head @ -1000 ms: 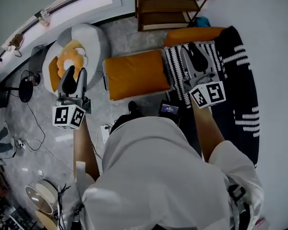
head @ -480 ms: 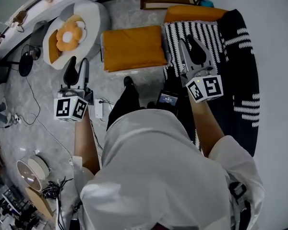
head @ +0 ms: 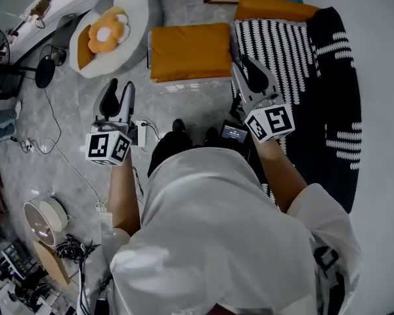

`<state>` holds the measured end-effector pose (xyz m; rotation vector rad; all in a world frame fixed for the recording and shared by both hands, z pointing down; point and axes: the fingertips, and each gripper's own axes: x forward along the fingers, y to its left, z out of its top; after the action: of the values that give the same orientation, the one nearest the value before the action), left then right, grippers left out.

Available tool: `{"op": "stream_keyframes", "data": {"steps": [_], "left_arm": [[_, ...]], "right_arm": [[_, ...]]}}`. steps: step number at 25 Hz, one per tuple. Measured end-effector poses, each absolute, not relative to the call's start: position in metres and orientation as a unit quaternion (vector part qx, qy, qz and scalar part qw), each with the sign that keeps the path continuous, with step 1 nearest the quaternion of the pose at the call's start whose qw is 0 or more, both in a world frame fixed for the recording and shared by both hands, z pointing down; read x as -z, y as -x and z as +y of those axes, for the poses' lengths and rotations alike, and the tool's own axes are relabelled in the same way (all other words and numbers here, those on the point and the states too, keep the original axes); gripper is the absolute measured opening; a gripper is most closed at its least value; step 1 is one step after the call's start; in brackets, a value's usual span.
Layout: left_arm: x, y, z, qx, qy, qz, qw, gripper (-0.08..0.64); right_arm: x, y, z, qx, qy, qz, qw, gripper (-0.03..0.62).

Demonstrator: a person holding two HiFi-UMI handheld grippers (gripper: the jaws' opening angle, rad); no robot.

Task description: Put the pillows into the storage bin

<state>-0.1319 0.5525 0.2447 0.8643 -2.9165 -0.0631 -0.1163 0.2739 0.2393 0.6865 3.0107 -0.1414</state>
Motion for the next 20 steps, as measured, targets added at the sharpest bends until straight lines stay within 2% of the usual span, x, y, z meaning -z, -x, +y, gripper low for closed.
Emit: {"op": "stream_keyframes", "data": {"steps": [9, 20], "left_arm": [[-0.258, 0.133, 0.555, 0.023, -0.288, -0.957, 0.035, 0.179], [-0.263, 0.139, 0.604, 0.039, -0.294, -0.953, 0.054, 0.175]], "right_arm": [[-0.248, 0.108, 0.286, 0.03, -0.205, 0.978, 0.024, 0.109], [-0.25, 0.118, 0.321, 0.02, -0.191, 0.981, -0.005, 0.109]]}}
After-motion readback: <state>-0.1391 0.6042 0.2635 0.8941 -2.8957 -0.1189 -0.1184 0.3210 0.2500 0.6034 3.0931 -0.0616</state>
